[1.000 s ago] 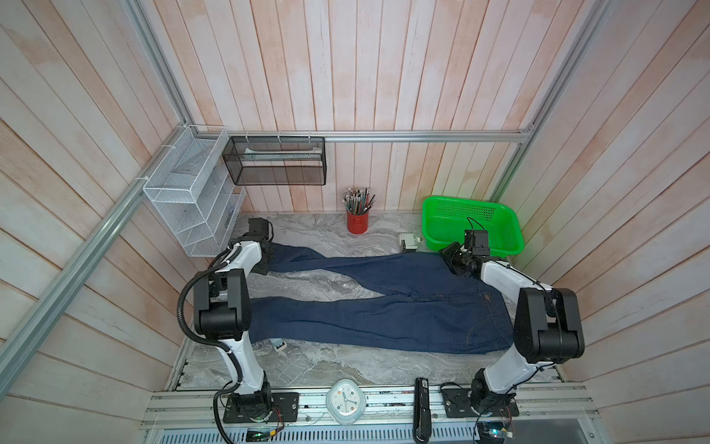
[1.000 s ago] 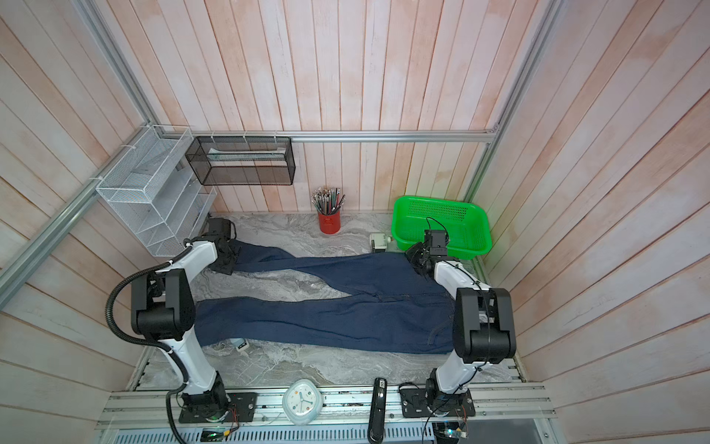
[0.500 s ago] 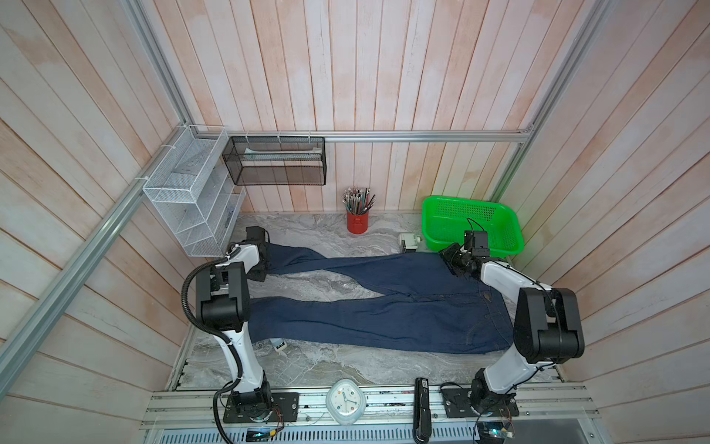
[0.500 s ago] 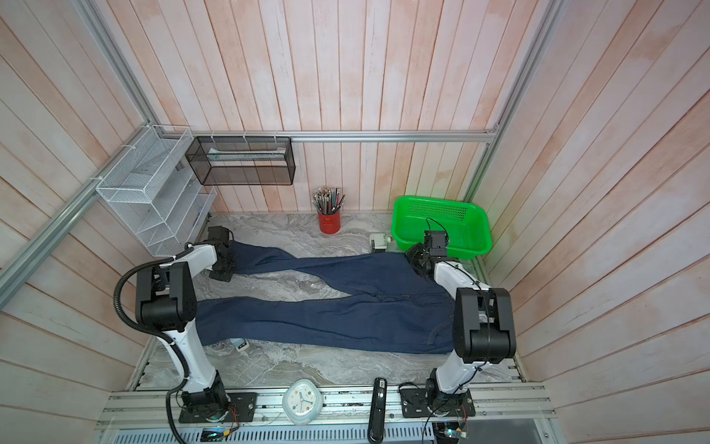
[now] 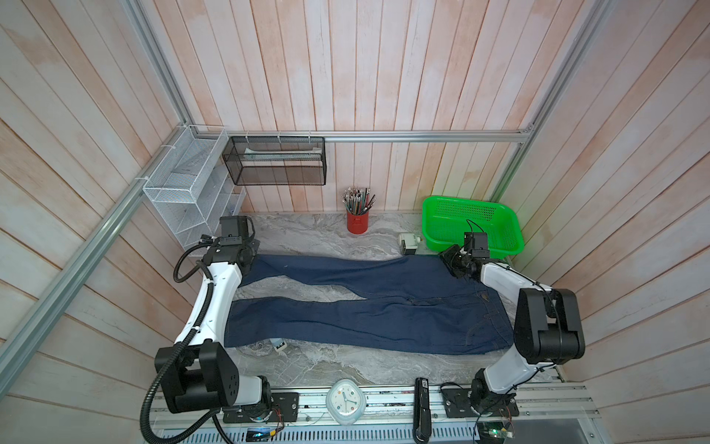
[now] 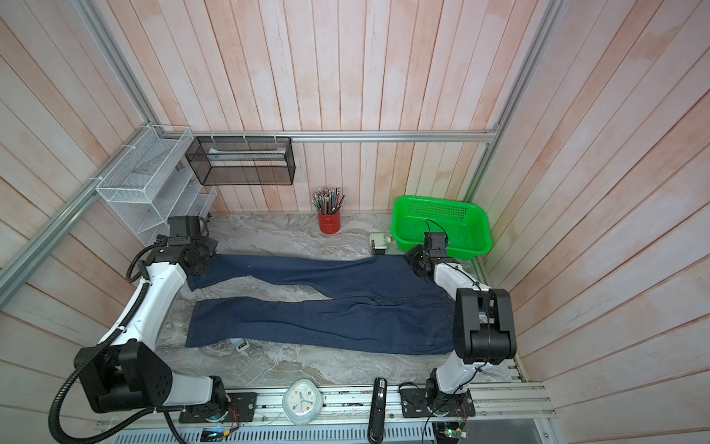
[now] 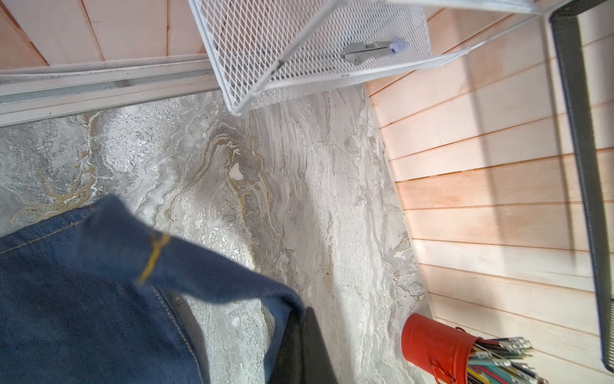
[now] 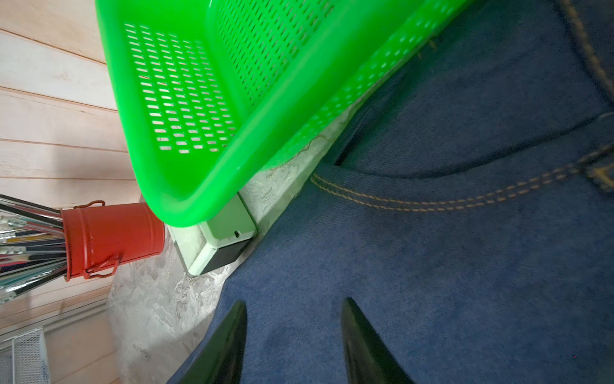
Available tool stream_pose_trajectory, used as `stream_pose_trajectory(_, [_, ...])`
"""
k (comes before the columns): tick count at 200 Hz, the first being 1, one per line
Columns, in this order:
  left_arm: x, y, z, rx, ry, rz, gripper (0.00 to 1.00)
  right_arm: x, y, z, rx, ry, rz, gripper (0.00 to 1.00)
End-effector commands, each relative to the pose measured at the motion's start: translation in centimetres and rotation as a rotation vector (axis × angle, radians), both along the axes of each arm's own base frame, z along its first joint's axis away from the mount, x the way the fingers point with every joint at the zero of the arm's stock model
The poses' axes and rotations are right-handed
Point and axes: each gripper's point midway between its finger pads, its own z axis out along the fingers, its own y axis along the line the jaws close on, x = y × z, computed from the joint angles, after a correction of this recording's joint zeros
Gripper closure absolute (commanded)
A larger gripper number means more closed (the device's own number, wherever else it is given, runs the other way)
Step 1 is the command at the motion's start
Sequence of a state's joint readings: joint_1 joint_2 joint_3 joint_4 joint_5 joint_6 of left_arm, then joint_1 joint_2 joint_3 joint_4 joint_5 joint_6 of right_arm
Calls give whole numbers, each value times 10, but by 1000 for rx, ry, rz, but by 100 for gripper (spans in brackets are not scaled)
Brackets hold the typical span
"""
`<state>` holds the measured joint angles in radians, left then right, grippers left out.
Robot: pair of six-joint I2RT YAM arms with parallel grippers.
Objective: Fold and stack the trousers
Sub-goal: Flatten out the trousers at the center of the table.
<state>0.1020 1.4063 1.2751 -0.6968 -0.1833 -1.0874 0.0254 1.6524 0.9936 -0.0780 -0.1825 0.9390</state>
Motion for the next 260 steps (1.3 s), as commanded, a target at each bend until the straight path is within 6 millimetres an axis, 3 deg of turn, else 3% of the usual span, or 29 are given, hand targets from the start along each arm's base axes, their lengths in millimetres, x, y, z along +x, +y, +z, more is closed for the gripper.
stream_pose_trajectory(1, [0, -1, -18, -5, 107, -30, 100, -6, 2, 0, 5, -2, 14, 53])
stream_pose_trajectory(25, [39, 6, -26, 7, 141, -48, 100, -5, 3, 0, 8, -1, 18, 53])
stream_pose_trajectory(62, [90, 25, -86, 38, 348, -57, 100, -5, 2, 5, 0, -8, 19, 53])
stream_pose_trajectory(80, [109, 29, -102, 39, 362, -56, 100, -6, 2, 4, -5, -6, 20, 53])
stream_pose_trajectory(128, [145, 38, -79, 93, 335, -58, 100, -2, 0, -5, -10, 16, 20, 53])
stream_pose_trajectory(144, [149, 30, -69, 94, 343, -91, 100, 0, 1, -7, -4, 21, 22, 53])
stream_pose_trajectory(167, [134, 10, -39, 130, 293, -130, 100, 2, 1, -6, -3, 19, 19, 54])
stream_pose_trajectory(178, [116, 3, -29, 119, 246, -136, 100, 3, 1, -5, -2, 16, 17, 54])
stream_pose_trajectory(183, [103, 1, -35, 108, 252, -139, 100, 3, 1, -5, -1, 15, 18, 54])
stream_pose_trajectory(204, [64, -1, -13, 110, 204, -130, 100, 3, 4, -3, 6, 9, 23, 55])
stream_pose_trajectory(260, [-7, -19, 3, 95, 238, -210, 100, -3, 6, 0, 15, 2, 37, 55])
